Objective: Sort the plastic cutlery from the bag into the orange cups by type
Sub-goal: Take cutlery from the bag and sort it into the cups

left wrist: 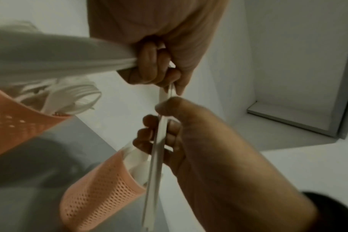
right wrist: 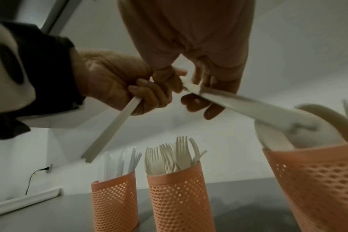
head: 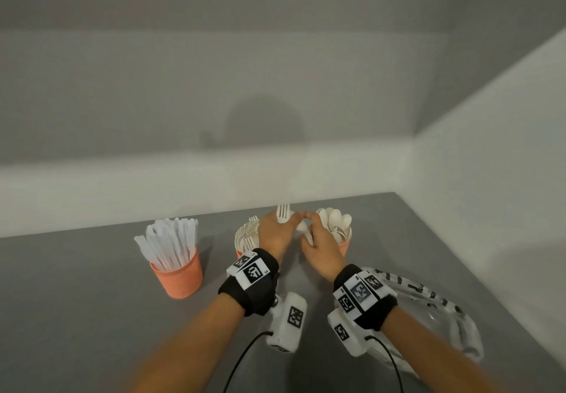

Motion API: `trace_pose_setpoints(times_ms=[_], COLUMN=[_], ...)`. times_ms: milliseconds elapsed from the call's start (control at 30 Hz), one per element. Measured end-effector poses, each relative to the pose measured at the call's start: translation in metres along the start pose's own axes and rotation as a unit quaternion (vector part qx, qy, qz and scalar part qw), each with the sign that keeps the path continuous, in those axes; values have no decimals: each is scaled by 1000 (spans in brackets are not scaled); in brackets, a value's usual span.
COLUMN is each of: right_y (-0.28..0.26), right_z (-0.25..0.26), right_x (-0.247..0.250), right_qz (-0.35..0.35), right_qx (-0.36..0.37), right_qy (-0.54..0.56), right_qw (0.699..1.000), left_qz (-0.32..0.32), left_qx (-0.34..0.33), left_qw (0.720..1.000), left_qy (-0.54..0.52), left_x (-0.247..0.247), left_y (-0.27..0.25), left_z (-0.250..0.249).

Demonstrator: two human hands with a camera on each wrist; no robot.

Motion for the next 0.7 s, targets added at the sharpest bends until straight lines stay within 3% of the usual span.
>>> trace_pose_setpoints(times_ms=[100,233,367,467,600,700], right_y=[1,11,22,34,51,57], right_z=[6,-15,-28,-18,-13,-18], right_x=[4,26,66,99,120,118], right_qz=[0,-70,-130,-170,-206,-205], right_qx=[12,-55,-81,-25,21,35], right_qy=[-25,31,146,165,181,172], right_qw=[1000,995,977,971,961,963], left_qz=[48,114,55,-2,-62,-68], left_qx=[-19,23,-44,-135,-264,-287], left_qw=[999,991,997,990,962,953], left_qy=[-9,-61,-37,-27,33,65], left_x=[-16,-18,16,47,69,67], left_y=[-8,-17,-5,9,12,9], left_z=[-5,1,-7,-23,-37,-28])
Point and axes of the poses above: each hand's wrist, its own y-axis towards the middle knuckle, its own x-axis out of the back of the hand, z = x × y, the point moved 6 cm from there along y, towards the middle knuckle, and after that the axes turned 7 degrees about x, right-handed, at the moved point
